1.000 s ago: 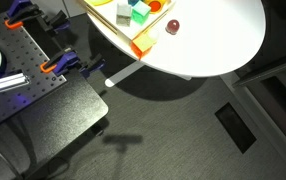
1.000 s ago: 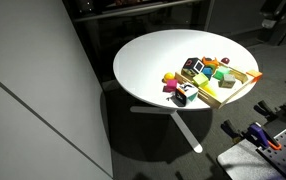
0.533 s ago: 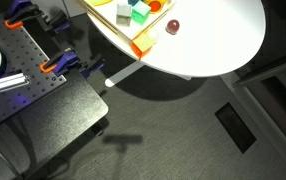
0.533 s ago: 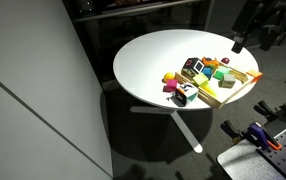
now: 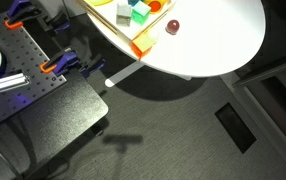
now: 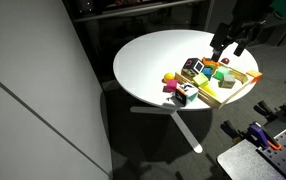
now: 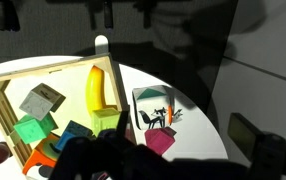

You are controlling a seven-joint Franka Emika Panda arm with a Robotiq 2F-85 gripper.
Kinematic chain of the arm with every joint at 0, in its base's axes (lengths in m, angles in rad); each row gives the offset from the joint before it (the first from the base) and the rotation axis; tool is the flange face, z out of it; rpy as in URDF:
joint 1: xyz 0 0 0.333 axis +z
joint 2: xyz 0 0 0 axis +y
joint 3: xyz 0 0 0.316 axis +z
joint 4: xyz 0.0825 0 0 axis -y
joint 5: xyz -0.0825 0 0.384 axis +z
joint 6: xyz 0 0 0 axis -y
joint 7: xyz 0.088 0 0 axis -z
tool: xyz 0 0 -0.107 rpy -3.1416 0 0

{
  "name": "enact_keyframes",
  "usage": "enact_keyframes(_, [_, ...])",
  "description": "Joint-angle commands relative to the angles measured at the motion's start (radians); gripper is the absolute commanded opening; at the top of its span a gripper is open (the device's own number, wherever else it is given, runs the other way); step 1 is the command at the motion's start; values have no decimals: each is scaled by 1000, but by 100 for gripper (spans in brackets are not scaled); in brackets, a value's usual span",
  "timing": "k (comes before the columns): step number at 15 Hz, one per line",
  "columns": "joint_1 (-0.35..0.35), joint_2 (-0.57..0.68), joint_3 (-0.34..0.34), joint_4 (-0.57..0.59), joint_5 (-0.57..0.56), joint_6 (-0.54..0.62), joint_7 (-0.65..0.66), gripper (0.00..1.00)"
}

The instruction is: Pick up the plushy cube from the table and put it in the crate

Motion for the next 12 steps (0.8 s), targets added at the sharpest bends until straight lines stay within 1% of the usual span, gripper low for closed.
enact_keyframes(1, [16,105,-25,35,-37,81,-50,100])
enact_keyframes(6, [25,209,-47,49,-47,187,-117,100])
enact_keyframes(8, [27,228,-55,59,-46,190,-122,100])
enact_keyframes(9, [31,200,-51,27,-37,190,-100,100])
enact_keyframes(12, [30,223,-56,42,-36,191,-105,100])
